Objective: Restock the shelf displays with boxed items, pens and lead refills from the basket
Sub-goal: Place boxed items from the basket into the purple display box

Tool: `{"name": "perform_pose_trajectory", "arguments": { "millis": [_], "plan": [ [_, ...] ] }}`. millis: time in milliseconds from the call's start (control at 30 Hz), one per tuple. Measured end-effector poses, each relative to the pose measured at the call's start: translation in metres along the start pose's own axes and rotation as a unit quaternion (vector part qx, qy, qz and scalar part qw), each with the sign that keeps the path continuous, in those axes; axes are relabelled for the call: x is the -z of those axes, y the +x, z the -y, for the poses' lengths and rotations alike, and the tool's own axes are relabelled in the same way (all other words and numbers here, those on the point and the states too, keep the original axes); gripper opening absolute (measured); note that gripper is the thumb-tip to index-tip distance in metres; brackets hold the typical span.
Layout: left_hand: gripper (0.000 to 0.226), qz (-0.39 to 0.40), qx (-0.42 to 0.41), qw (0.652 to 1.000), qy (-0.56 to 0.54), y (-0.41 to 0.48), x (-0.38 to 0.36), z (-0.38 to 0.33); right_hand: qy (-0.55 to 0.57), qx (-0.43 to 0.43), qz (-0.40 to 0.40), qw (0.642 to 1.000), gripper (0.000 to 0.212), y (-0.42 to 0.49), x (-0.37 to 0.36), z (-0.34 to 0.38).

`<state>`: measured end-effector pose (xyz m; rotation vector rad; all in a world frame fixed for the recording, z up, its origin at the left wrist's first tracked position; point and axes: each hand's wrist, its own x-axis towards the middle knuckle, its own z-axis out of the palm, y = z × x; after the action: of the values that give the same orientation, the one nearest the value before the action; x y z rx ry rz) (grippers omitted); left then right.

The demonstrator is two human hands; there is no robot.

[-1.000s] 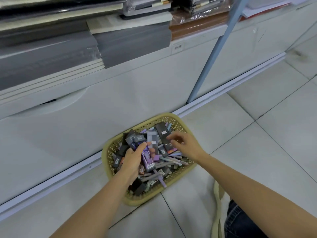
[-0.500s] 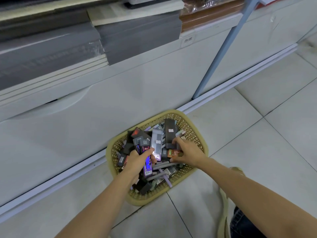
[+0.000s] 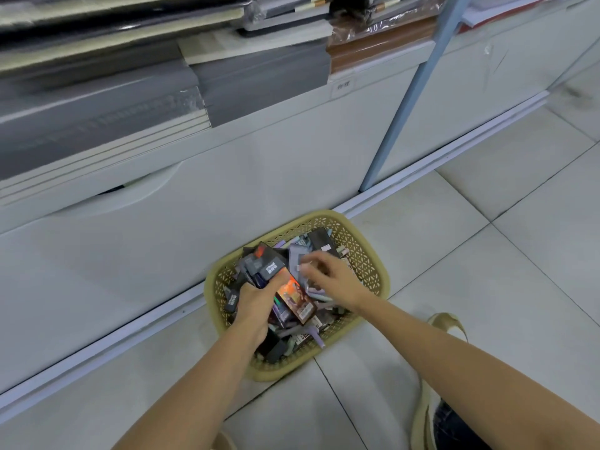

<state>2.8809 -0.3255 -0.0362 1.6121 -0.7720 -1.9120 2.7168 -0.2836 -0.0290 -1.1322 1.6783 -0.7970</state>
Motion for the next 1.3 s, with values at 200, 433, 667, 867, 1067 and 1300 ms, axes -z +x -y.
{"name": "perform_pose_trajectory", "arguments": {
  "millis": [200,433,667,867,1067,1300],
  "plan": [
    [0.019,-0.013,0.008,1.0,0.008,0.001,0.031,-0.003,-0.162,-0.09,-0.013,0.983,0.082,0.023,-0.039,-0.012],
    [0.006,0.014,0.009,0.999,0.034,-0.002,0.039,-0.009,-0.144,-0.086,-0.025,0.986,0.048,0.027,-0.034,-0.003],
    [0.011,-0.018,-0.066,0.997,0.032,-0.014,0.02,-0.042,-0.142,-0.023,0.139,0.98,0.018,0.005,0.04,0.071],
    [0.032,0.049,-0.083,0.994,0.051,-0.057,0.003,-0.097,0.031,0.041,0.017,0.999,0.025,-0.024,0.075,0.146],
    [0.015,0.101,-0.178,0.979,-0.01,-0.127,0.014,-0.184,0.064,0.206,-0.093,0.972,0.016,-0.055,0.081,0.246],
    [0.005,0.094,-0.358,0.929,0.004,-0.239,0.076,-0.271,0.072,0.384,-0.094,0.916,0.013,-0.098,0.07,0.386]
  ]
}}
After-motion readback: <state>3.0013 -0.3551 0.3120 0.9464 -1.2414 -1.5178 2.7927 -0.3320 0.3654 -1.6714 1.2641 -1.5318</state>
